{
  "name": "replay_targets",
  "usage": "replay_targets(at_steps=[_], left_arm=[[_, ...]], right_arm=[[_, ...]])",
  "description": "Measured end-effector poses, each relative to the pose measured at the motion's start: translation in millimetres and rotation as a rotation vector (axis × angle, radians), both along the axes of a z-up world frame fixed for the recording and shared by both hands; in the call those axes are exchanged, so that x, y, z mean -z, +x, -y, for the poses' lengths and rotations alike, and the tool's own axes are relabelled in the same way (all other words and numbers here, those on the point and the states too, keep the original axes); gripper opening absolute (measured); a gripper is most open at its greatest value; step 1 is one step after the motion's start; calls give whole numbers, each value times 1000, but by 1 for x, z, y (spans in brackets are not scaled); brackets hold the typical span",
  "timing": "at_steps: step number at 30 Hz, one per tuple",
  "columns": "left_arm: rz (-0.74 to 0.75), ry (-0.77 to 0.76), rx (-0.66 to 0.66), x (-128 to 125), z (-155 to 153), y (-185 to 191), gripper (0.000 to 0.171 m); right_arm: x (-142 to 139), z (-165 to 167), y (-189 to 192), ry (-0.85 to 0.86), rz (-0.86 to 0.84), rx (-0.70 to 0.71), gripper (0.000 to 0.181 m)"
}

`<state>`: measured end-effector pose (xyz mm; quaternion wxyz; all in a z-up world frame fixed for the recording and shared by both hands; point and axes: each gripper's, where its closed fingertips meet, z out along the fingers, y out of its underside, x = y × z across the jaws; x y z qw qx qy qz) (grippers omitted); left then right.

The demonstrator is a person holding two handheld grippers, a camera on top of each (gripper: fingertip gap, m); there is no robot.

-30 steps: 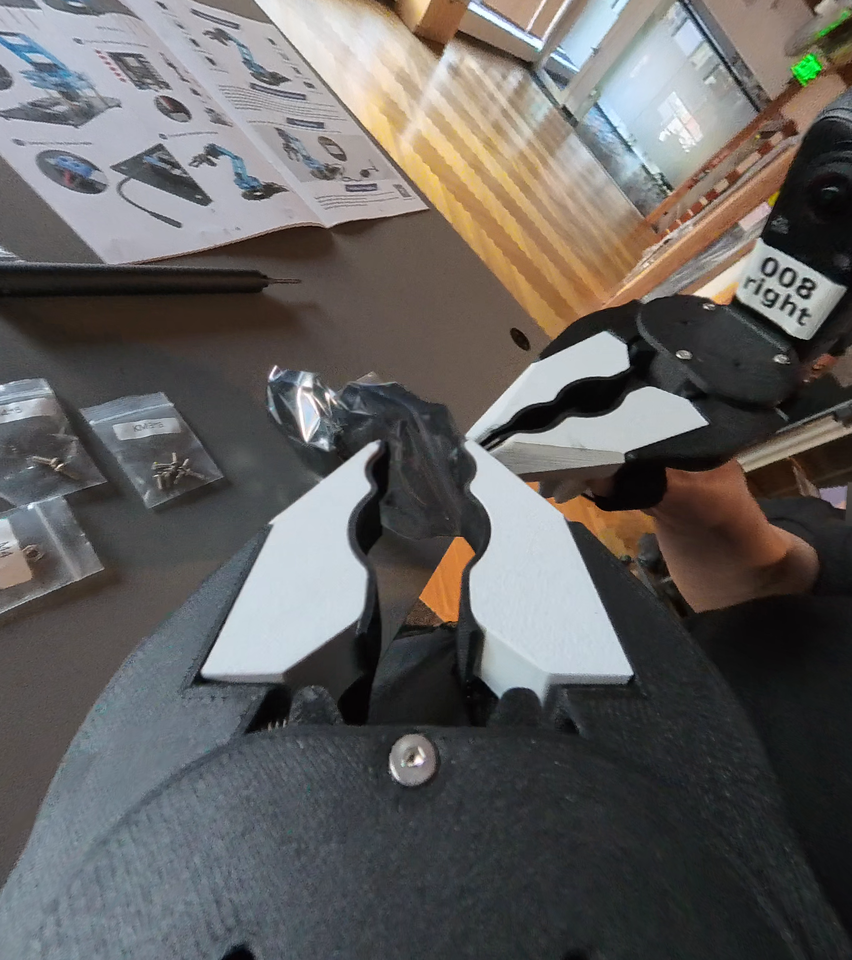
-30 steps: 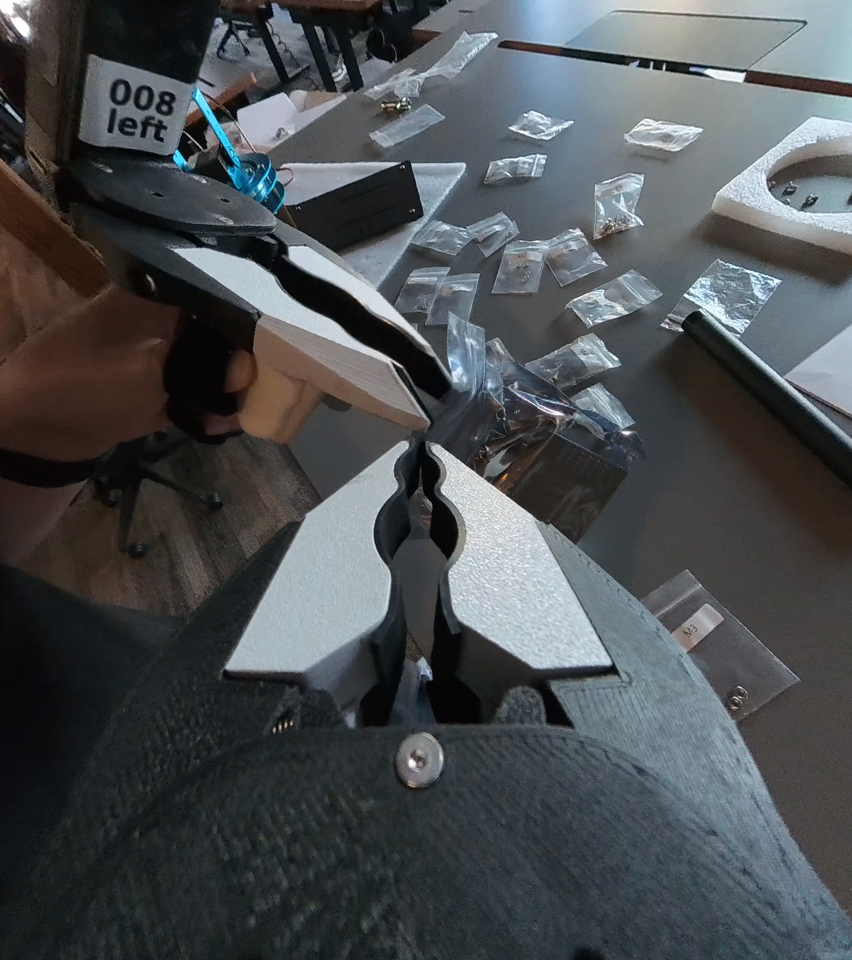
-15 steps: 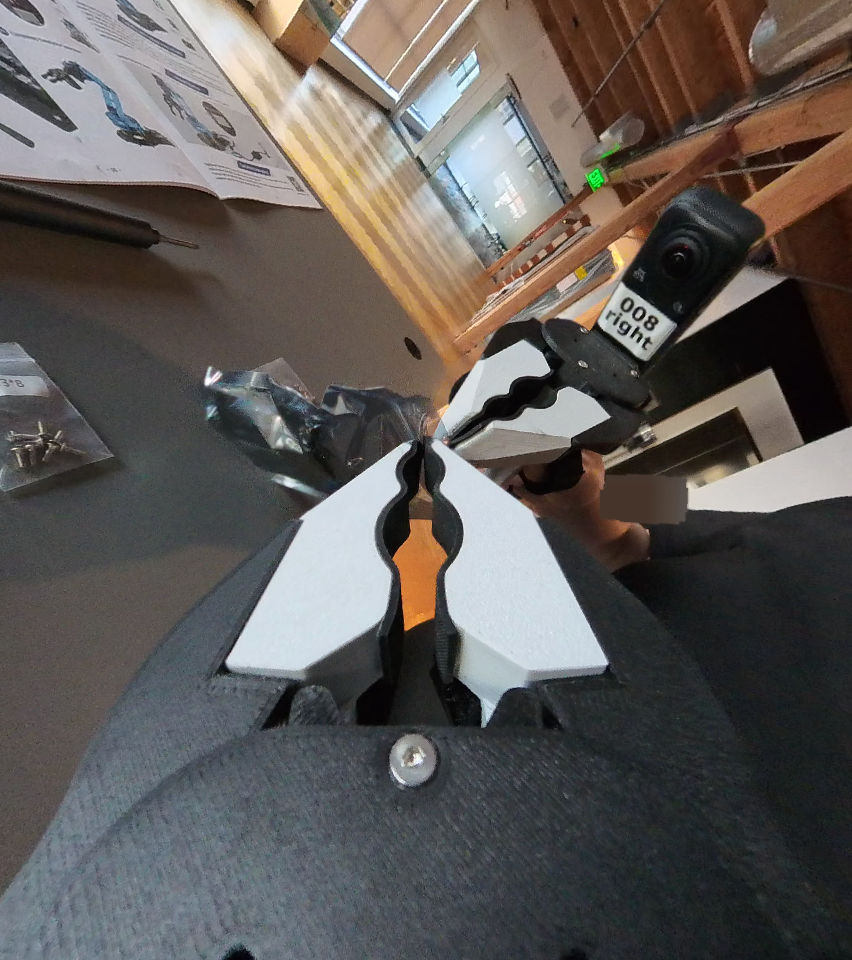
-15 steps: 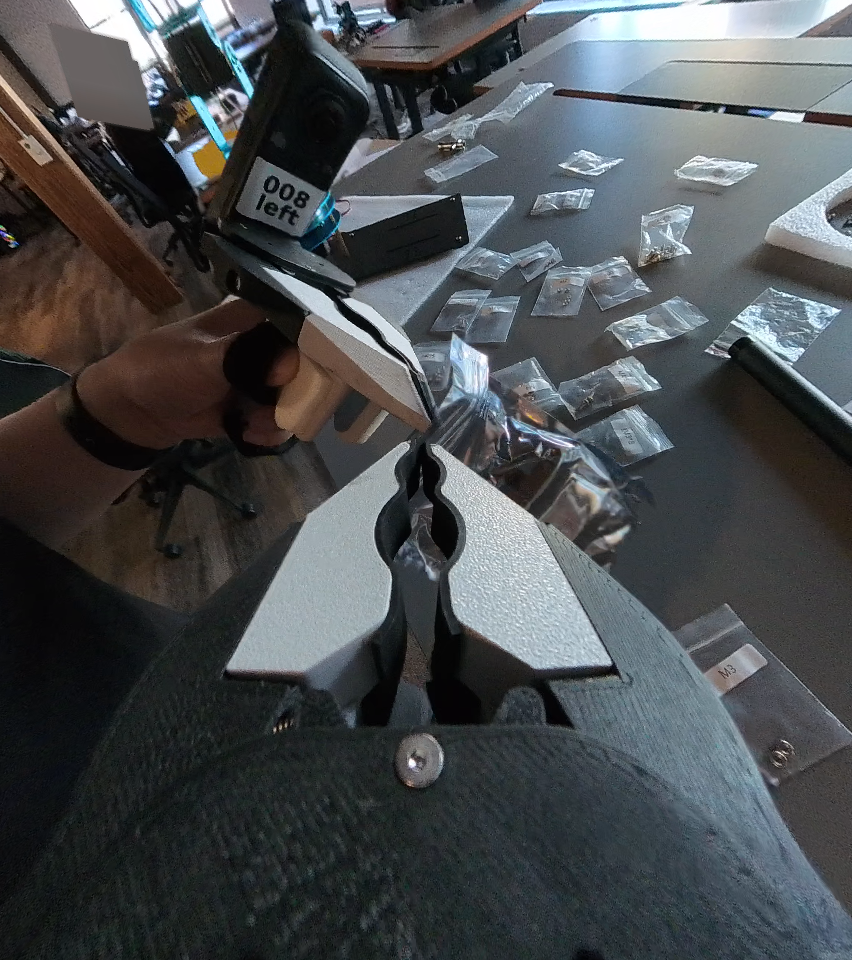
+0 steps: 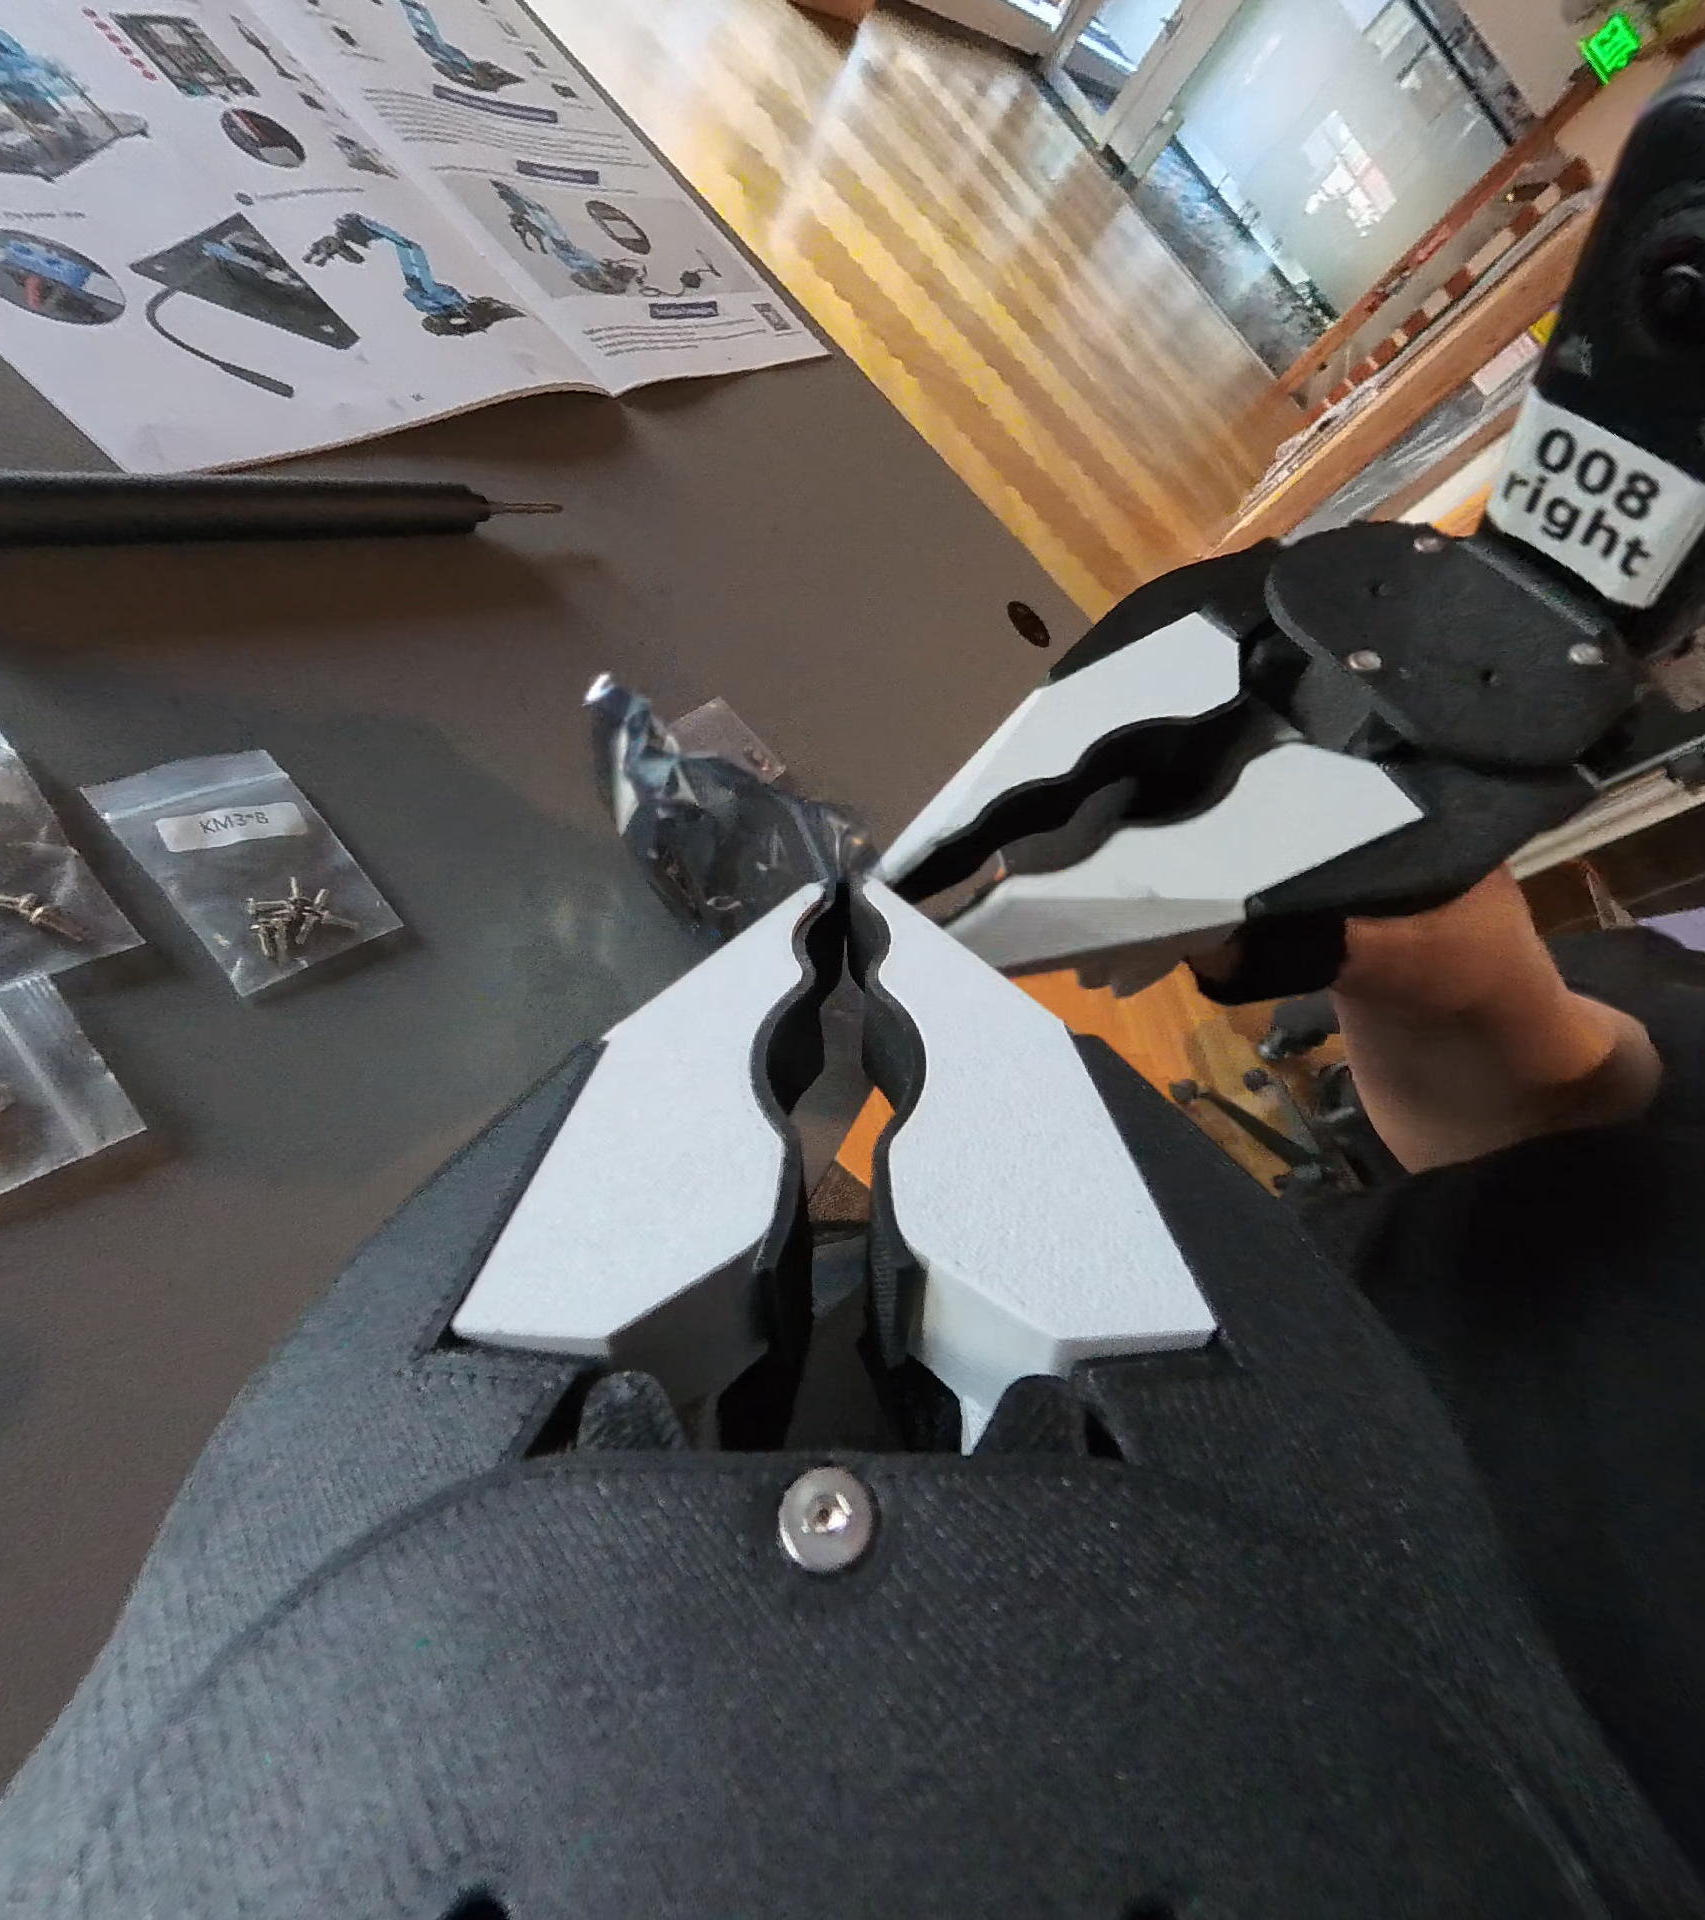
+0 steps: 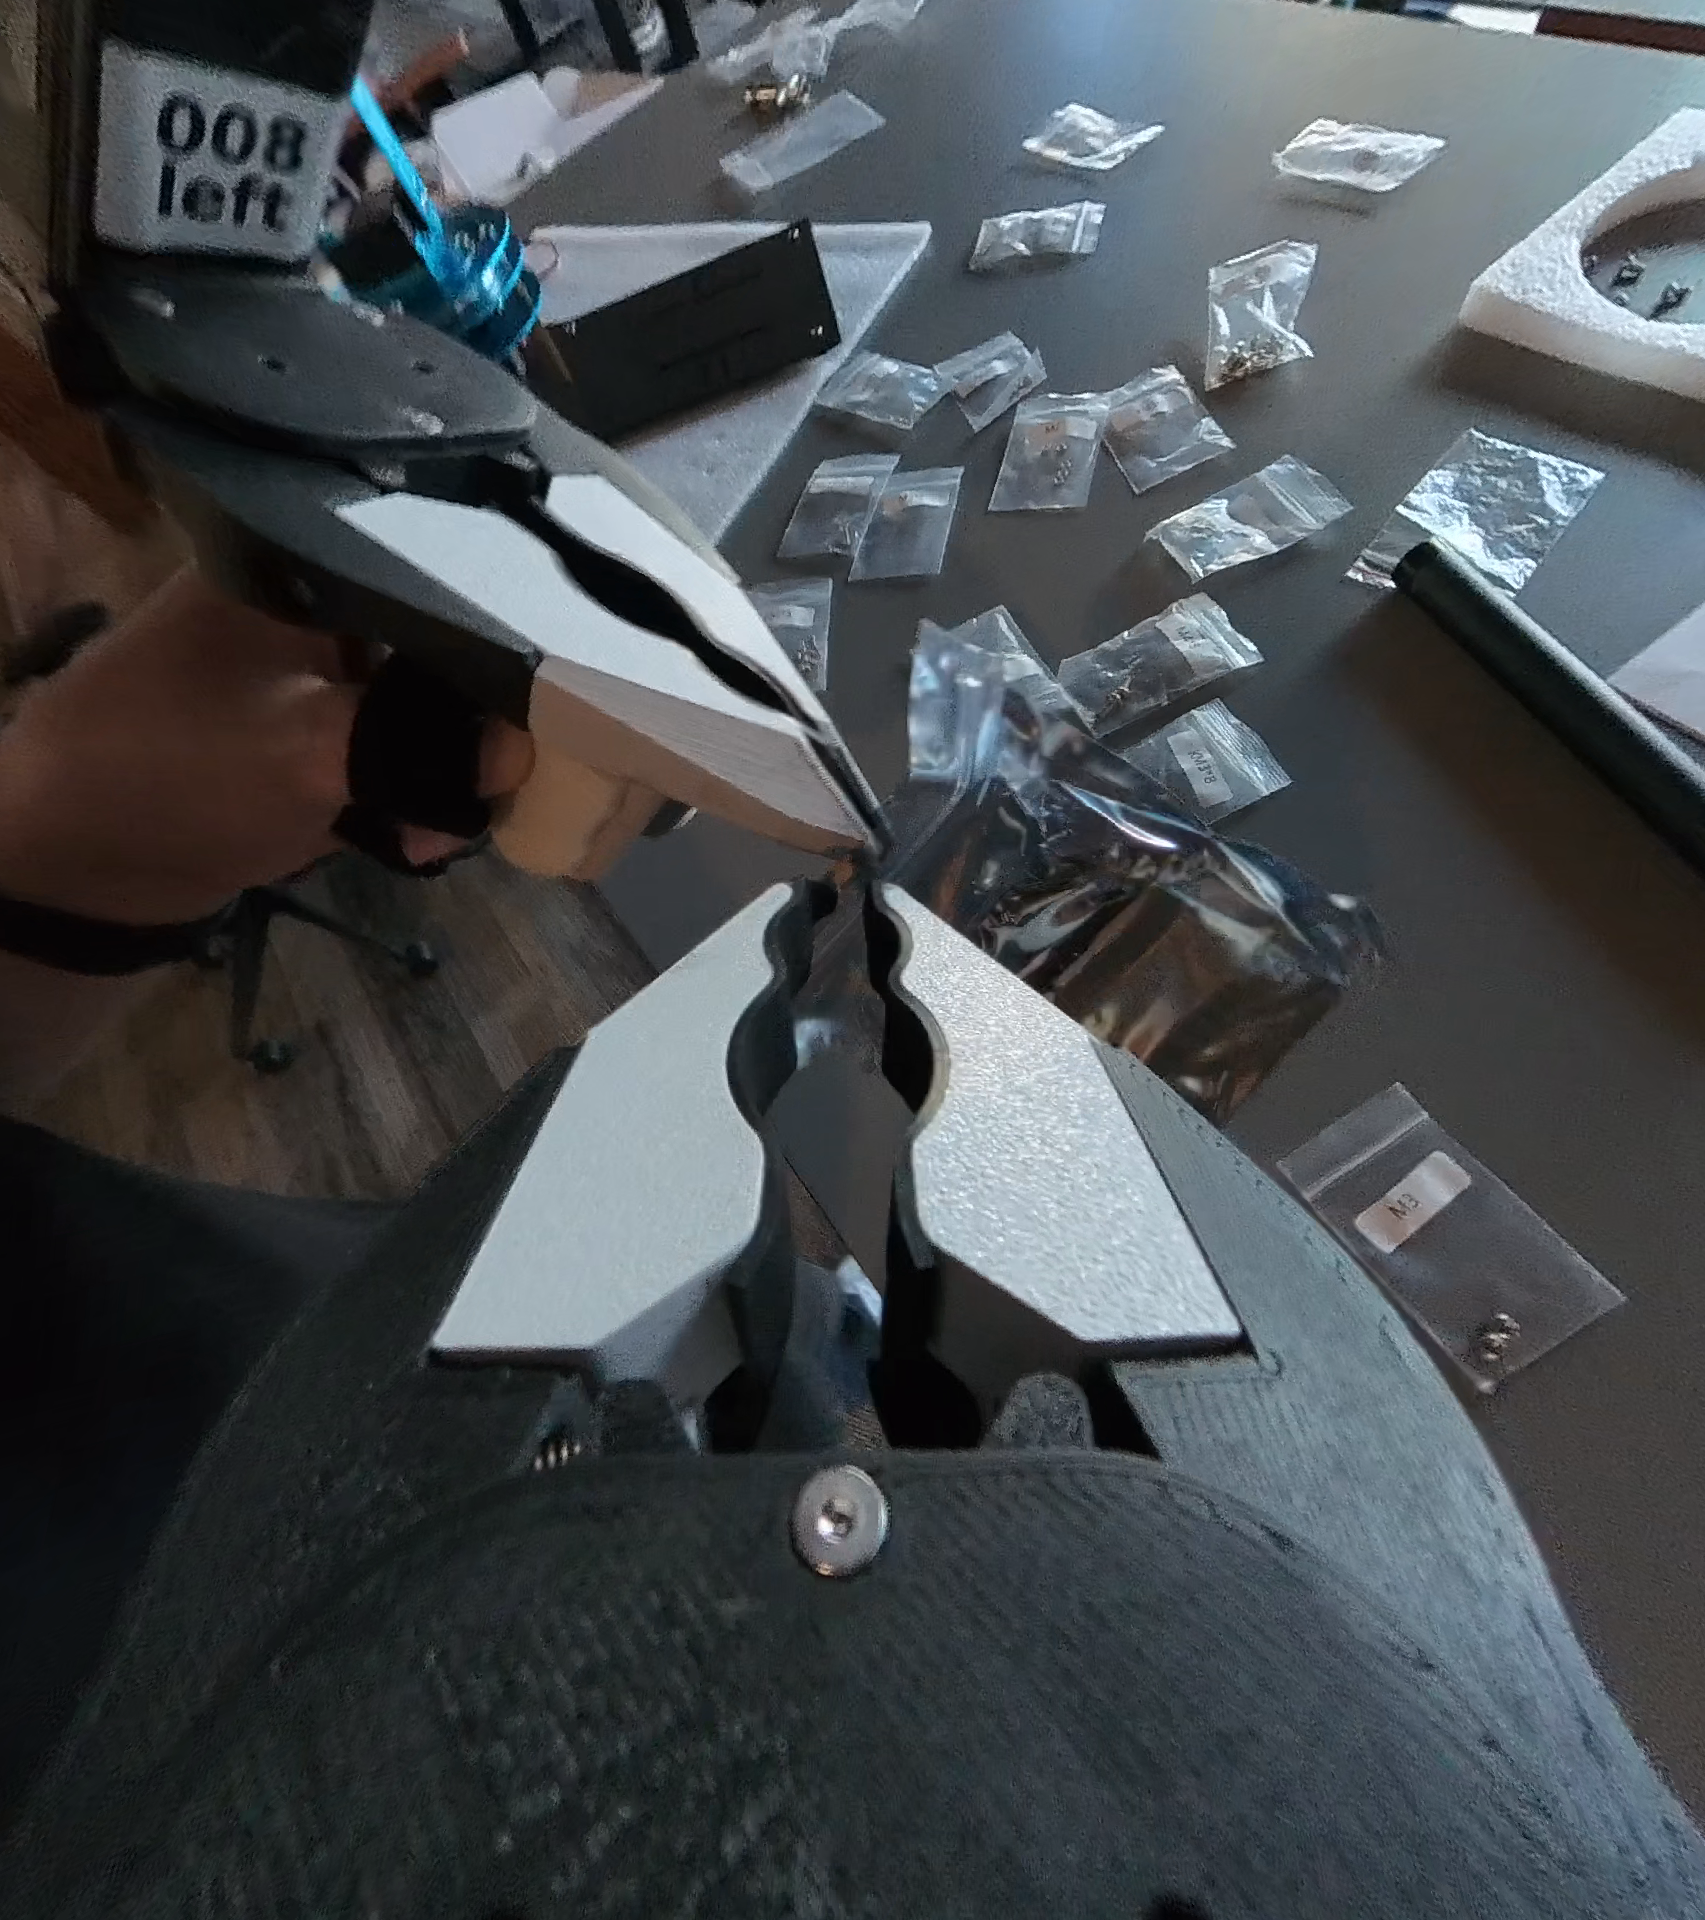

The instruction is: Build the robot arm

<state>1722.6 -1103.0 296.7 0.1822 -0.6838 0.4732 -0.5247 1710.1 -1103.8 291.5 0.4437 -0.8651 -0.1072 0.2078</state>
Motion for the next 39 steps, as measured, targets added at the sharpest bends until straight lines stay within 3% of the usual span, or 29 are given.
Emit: replay_targets(at_steps=[6,14,17,20,23,27,30,34,39], left_arm=[[5,28,14,-6,6,4,0],[-45,105,-74,-10,17,29,0],[-64,168,-106,-13,25,43,0],[-87,234,-134,-14,33,58,0],[-90,233,-148,-13,46,75,0],[-109,242,-155,-8,62,96,0],[-144,266,-151,-3,71,107,0],[-185,315,-141,1,78,117,0],[-214,376,-123,2,82,123,0]], right_arm=[[-7,6,5,-8,-157,-19,0],[-13,14,38,81,192,73,10],[-19,25,47,68,53,67,6],[-33,40,62,79,-125,44,18],[-17,51,80,33,-102,20,29],[-9,57,100,69,-100,16,19],[-4,66,110,47,-189,-22,14],[1,73,119,-3,-319,-61,15],[2,77,126,-14,-355,-108,15]])
